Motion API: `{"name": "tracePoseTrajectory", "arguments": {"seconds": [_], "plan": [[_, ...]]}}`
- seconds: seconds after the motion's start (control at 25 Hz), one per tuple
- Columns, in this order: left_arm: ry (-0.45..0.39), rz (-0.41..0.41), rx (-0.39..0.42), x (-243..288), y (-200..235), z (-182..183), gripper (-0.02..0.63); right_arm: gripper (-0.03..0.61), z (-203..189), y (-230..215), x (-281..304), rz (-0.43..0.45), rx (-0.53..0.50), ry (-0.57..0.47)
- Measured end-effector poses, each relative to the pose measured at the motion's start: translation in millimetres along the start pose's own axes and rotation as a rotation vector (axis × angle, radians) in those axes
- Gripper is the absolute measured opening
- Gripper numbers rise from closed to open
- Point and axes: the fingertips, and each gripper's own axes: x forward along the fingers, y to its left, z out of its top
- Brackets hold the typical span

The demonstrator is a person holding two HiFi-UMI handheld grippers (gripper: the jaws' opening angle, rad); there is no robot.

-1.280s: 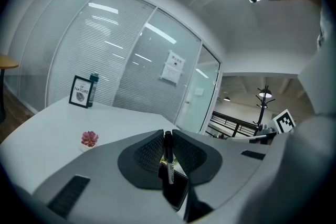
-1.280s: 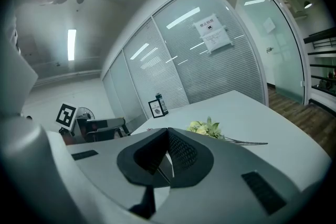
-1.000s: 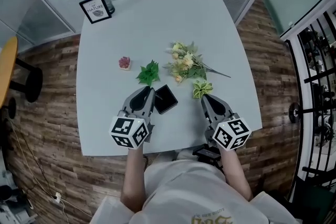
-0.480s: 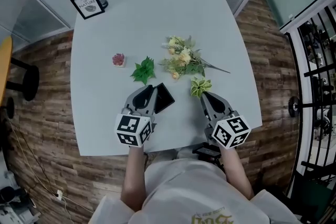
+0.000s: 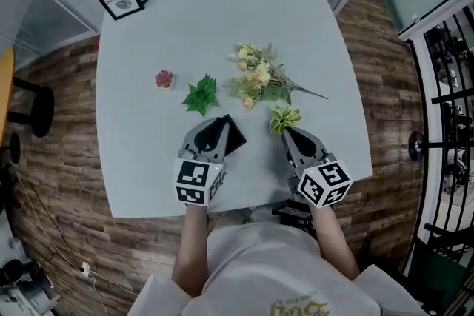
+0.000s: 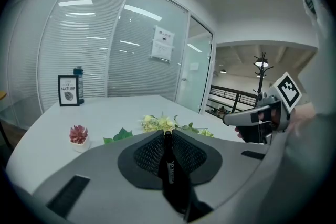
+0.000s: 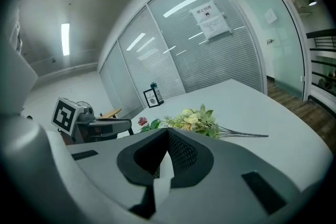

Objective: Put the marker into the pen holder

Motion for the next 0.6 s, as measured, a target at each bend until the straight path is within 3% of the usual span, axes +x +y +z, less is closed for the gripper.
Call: {"name": "tracePoseTrajectory", "arguments": {"seconds": [0.2, 0.6], "plan": [[0.042, 0.024, 0.064, 9.9, 0.1, -6.4, 0.057, 0.017, -3.8, -6.8, 1.4, -0.006, 0.011, 0.009], [0.088, 0.053, 0.100, 16.9, 1.5, -13.8, 0.058, 0.017, -9.0, -12.9, 3.7, -0.009, 0.027, 0.019]]}}
